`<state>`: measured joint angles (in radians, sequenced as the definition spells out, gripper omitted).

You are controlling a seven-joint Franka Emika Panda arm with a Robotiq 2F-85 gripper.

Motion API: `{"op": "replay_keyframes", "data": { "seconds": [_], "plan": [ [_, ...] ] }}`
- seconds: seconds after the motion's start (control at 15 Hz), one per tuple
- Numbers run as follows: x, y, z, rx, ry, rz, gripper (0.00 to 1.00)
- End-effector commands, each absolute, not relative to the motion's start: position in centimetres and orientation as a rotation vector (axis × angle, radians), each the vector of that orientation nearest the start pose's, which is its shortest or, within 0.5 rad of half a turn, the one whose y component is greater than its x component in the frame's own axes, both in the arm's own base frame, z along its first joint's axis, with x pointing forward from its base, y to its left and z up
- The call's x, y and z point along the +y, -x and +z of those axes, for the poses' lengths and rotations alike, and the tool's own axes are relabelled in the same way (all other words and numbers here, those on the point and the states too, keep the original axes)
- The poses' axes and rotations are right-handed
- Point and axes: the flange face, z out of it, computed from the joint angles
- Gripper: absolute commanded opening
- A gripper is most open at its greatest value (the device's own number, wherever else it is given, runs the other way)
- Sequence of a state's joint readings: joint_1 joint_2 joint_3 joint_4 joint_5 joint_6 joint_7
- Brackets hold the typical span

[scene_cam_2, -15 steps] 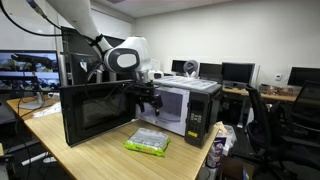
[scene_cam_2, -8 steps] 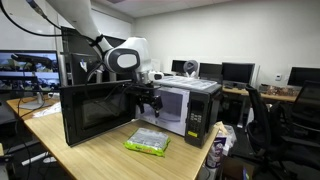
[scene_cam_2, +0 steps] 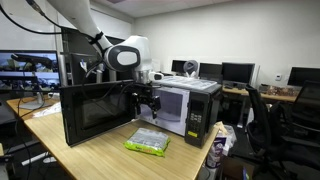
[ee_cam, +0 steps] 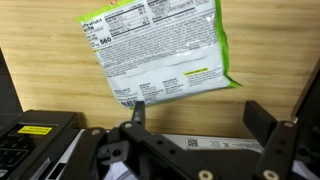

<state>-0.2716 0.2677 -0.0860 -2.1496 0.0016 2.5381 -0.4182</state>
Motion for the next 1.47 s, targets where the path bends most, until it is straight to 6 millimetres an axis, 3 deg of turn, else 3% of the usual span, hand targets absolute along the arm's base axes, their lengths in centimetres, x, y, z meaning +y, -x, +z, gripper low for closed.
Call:
{"op": "replay_keyframes", "data": {
  "seconds": [0.0, 0.07, 0.53, 0.87, 1.07, 1.4],
  "plan": [
    [-19.9, -53.3, 30.8, -0.200, 3.184, -0.154, 1.00],
    [-20.1, -54.2, 29.8, -0.143, 3.198, -0.159, 1.00],
    [-19.5, -53.7, 30.1, -0.199, 3.199, -0.156, 1.00],
    [-19.7, -50.3, 28.1, -0.302, 3.227, -0.137, 1.00],
    [-20.1, -47.1, 27.0, -0.367, 3.222, -0.074, 1.00],
    [-19.9, -44.6, 25.8, -0.499, 3.208, 0.022, 1.00]
  ]
}}
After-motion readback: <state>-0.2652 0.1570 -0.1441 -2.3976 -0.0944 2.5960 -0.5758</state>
